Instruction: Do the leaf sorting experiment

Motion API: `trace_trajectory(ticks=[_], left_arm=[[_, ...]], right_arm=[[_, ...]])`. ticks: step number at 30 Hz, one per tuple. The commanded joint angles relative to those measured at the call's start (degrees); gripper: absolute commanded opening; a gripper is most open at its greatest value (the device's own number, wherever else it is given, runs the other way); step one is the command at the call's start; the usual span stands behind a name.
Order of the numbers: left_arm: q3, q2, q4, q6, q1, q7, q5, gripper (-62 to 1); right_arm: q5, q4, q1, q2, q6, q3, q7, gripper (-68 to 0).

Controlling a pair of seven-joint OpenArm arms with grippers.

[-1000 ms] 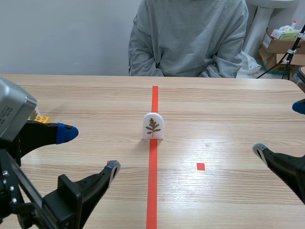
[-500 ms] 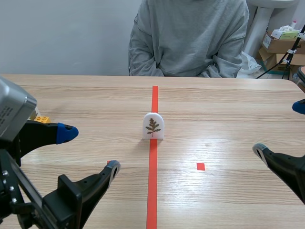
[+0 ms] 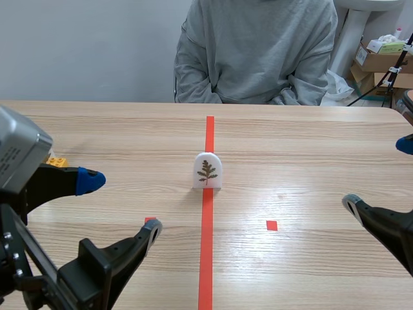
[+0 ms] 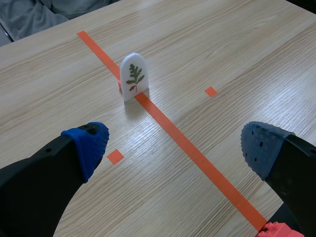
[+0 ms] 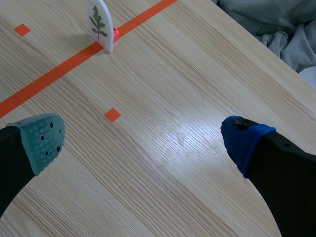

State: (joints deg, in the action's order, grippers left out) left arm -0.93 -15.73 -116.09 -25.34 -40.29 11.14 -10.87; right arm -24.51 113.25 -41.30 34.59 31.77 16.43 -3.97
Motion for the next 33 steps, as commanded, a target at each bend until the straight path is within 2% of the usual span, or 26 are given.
trace_trajectory(ticks=[1, 4, 8, 10, 14, 17, 19, 26, 29, 33], left_arm=[[-0.37, -0.35, -0.57, 0.13, 0.37, -0.57, 0.52, -3.5], [-0.35, -0.5, 1.38, -0.15, 2.16, -0.59, 2.84, -3.5], [0.15, -1.84, 7.52, -2.99, 7.23, -0.81, 2.99, -3.5], [1.36, -3.15, 11.52, -3.02, 10.88, -0.85, 2.99, -3.5], [5.18, -5.18, 20.46, -3.08, 20.24, -1.22, 3.28, -3.5], [8.94, -5.44, 27.63, -3.54, 28.41, -2.32, 5.18, -3.5], [11.91, -5.42, 32.68, -4.11, 34.01, -2.84, 5.2, -3.5], [22.21, -3.28, 48.81, -4.24, 50.82, -4.07, 7.5, -3.5], [24.76, -1.55, 54.12, -4.22, 55.78, -4.09, 7.78, -3.5], [26.95, 0.94, 60.3, -4.22, 60.7, -4.9, 10.1, -3.5]], right_arm=[[-0.57, 0.44, 0.48, -0.02, -0.26, 0.39, 0.61, 0.4], [-0.55, 0.44, 0.48, -0.02, -0.26, 0.39, 0.42, 0.4], [-0.52, 0.44, 0.48, -0.02, -0.26, 0.39, 0.17, 0.4], [-0.52, 0.44, 0.48, -0.02, -0.26, 0.39, 0.17, 0.4], [-0.52, 0.44, 0.48, -0.02, -0.26, 0.39, 0.2, 0.4], [-0.52, 0.44, 0.48, -0.02, -0.26, 0.39, 0.2, 0.4], [-0.5, 0.44, 0.48, -0.02, -0.26, 0.39, 0.2, 0.4], [-0.13, 0.44, 0.48, -0.02, -0.26, 0.39, -0.24, 0.4], [-0.13, 0.44, 0.48, -0.02, -0.26, 0.39, -0.24, 0.4], [-0.13, 0.44, 0.5, -0.02, -0.26, 0.39, -0.44, 0.4]])
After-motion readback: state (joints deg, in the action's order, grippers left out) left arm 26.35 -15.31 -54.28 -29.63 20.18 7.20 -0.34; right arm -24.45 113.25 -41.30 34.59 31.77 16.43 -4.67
